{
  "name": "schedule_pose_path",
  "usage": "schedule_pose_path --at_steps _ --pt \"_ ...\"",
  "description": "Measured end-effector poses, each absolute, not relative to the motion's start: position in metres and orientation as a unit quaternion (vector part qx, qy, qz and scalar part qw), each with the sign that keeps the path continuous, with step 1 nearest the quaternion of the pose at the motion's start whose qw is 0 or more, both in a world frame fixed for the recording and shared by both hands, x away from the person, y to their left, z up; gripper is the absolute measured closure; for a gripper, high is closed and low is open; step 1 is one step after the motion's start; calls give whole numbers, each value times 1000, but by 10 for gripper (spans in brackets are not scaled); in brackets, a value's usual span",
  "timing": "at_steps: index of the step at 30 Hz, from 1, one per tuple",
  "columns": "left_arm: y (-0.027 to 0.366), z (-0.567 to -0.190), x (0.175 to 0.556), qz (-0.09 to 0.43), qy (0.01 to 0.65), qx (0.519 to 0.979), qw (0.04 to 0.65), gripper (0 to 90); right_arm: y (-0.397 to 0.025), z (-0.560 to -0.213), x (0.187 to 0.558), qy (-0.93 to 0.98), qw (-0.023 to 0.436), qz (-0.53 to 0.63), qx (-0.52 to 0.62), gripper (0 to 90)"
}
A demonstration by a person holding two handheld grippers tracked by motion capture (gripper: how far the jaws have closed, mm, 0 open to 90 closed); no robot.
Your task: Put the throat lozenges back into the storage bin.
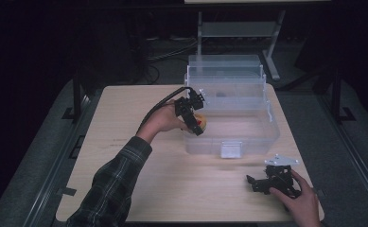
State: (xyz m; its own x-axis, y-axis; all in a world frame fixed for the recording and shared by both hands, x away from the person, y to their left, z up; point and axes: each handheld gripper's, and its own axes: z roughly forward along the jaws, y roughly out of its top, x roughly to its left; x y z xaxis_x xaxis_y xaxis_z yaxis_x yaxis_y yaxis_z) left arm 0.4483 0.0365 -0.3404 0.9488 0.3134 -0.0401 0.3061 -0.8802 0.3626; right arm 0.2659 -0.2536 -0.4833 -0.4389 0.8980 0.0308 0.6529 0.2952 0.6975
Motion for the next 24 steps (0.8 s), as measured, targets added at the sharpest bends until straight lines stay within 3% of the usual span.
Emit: schedule_pose_path --at_steps 24 --pt "32 -350 450 3 154 972 175 191 -254 -483 266 783 188 327 494 0"
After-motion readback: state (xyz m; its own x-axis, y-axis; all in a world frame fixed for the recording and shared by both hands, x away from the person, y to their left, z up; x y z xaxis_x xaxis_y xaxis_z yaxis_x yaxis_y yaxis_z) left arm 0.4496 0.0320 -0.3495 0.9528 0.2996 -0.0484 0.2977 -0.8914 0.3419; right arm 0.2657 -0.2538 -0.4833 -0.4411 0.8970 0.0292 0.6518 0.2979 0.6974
